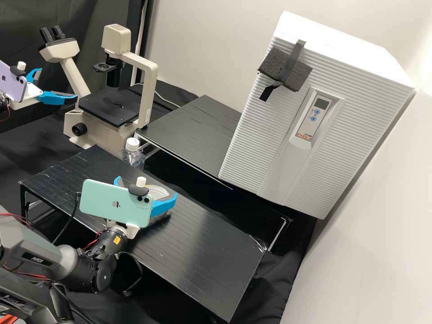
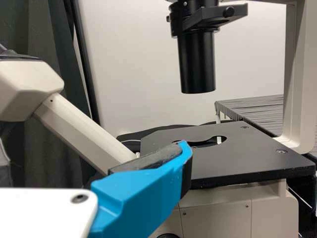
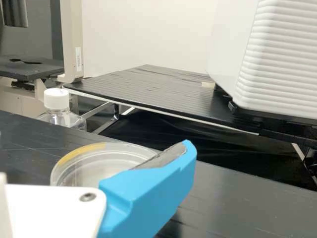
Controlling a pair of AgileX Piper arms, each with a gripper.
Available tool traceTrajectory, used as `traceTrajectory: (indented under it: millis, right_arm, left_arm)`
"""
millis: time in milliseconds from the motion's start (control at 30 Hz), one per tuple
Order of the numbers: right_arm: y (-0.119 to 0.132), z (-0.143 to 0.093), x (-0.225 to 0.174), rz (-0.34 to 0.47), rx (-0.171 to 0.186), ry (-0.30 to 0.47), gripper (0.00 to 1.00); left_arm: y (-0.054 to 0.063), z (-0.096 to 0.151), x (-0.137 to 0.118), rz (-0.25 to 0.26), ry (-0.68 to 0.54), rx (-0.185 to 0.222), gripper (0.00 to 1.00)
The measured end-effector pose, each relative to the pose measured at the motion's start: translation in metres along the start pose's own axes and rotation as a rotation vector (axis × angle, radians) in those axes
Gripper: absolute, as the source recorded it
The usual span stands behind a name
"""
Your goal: Open the petri dish lid.
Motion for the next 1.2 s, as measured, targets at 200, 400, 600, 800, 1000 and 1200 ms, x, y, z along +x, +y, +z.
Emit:
traceTrajectory:
  millis: [200,400,600,800,1000,1200]
  right_arm:
    - [-0.0002,0.0004,0.0002,-0.002,0.002,-0.002,1.0]
    - [-0.0002,0.0004,0.0002,-0.002,0.003,-0.002,0.0]
    - [-0.0002,0.0004,0.0002,-0.002,0.003,-0.002,0.0]
    - [0.0011,0.0021,-0.001,0.003,-0.002,-0.009,0.0]
    - [0.0009,0.0044,-0.0005,0.002,0.009,-0.014,1.0]
    - [0.0008,0.0014,-0.0007,0.003,-0.001,-0.001,1.0]
  left_arm:
    - [0.0,0.0,0.0,0.0,0.0,0.0,1.0]
    - [0.0,0.0,0.0,0.0,0.0,0.0,1.0]
    - [0.0,0.0,0.0,0.0,0.0,0.0,1.0]
    - [0.0,0.0,0.0,0.0,0.0,0.0,1.0]
    - [0.0,0.0,0.0,0.0,0.0,0.0,1.0]
    - [0.0,0.0,0.0,0.0,0.0,0.0,1.0]
